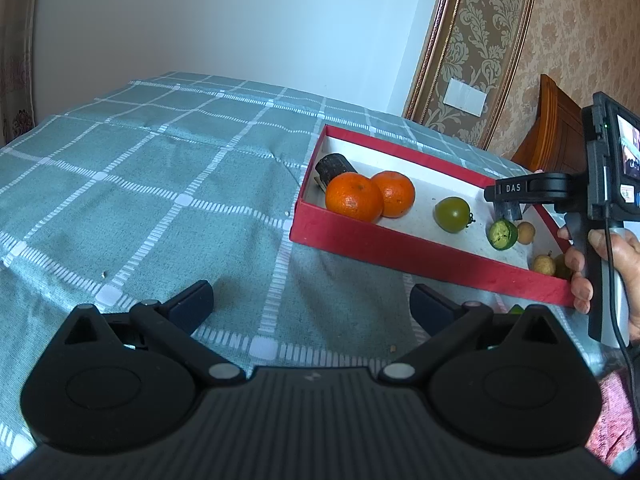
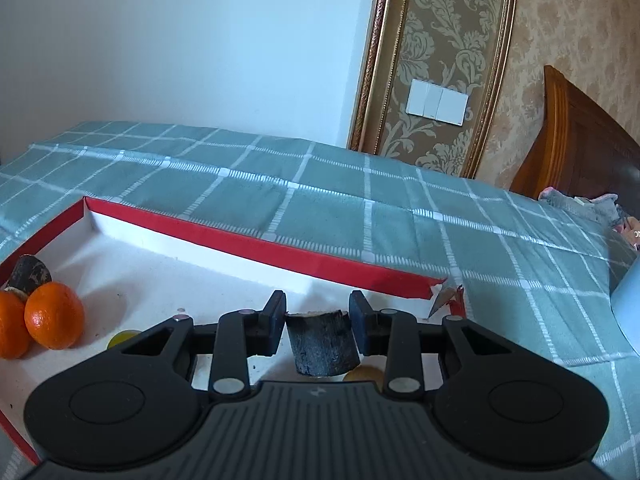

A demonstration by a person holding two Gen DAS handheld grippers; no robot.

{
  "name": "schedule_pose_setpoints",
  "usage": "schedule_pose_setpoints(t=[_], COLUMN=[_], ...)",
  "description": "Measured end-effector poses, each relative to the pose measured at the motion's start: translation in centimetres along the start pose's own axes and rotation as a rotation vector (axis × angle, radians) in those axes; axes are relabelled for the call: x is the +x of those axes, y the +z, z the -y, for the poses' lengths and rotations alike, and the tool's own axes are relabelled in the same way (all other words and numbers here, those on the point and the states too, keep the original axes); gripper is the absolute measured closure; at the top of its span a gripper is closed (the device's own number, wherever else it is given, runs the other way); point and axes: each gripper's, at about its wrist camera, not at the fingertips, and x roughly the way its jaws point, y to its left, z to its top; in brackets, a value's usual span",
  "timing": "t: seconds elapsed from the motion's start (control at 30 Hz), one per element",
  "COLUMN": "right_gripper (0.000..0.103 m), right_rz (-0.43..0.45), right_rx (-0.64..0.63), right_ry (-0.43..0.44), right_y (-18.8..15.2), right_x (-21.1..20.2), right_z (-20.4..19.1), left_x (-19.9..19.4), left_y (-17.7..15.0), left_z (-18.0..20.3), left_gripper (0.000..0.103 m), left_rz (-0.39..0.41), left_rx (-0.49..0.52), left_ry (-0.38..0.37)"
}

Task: Organize fruits
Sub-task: 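Carry the dark chunk over the tray and open the right gripper, then move the left gripper to the green cylindrical chunk and grasp it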

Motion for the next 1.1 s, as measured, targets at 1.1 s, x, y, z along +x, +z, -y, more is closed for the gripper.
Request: schedule_pose_setpoints(t=[1.1], right_gripper=[0.038], right_rz=[0.081], right_rx=[0.147], right_ry=[0.191], right_y=[-9.8], right_x=[-13.5], right_z=[4.5], left_x=[0.0], left_y=[-0.1], left_z=[-0.2], left_gripper=[0.000], left_rz=[0.006], left_rx=[-0.014], left_ry=[-0.012])
